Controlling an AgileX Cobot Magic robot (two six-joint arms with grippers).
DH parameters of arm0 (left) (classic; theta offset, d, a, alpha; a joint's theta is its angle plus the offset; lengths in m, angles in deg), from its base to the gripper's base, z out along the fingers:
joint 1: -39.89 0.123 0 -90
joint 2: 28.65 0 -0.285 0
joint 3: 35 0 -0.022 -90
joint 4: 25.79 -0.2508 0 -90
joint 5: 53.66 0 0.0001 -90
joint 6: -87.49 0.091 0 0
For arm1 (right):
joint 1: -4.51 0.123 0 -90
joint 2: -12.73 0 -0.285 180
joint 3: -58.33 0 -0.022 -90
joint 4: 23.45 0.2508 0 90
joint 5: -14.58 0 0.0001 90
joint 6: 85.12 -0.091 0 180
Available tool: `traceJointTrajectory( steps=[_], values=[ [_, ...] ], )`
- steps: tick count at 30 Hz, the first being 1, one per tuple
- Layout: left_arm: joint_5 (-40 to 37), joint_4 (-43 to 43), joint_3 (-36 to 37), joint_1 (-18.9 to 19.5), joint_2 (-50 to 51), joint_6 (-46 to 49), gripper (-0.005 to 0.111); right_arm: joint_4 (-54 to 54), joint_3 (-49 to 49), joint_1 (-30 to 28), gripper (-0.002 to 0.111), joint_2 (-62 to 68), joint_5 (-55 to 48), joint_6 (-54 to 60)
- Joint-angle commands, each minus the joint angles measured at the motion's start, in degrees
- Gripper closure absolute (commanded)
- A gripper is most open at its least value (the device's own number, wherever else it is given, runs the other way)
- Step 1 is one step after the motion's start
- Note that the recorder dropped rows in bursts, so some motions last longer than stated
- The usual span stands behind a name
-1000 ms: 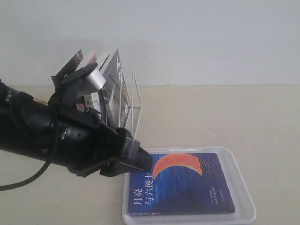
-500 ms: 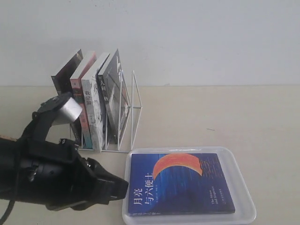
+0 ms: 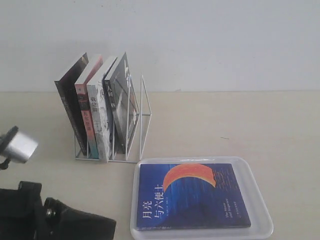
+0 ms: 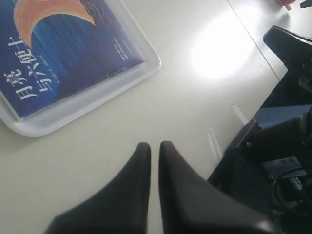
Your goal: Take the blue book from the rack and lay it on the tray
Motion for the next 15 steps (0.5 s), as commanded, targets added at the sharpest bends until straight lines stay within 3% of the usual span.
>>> traceJointTrajectory(
  steps=[1, 15],
  values=[
    [-4.5, 1.3, 2.1, -0.2, -3.0, 1.8, 0.101, -0.3, 0.0, -0.3, 0.108, -0.2, 0.6, 0.4],
    [-7.5, 1.6, 2.1, -0.2, -3.9, 1.8, 0.101, -0.3, 0.0, -0.3, 0.108, -0.2, 0.6, 0.4]
  ],
)
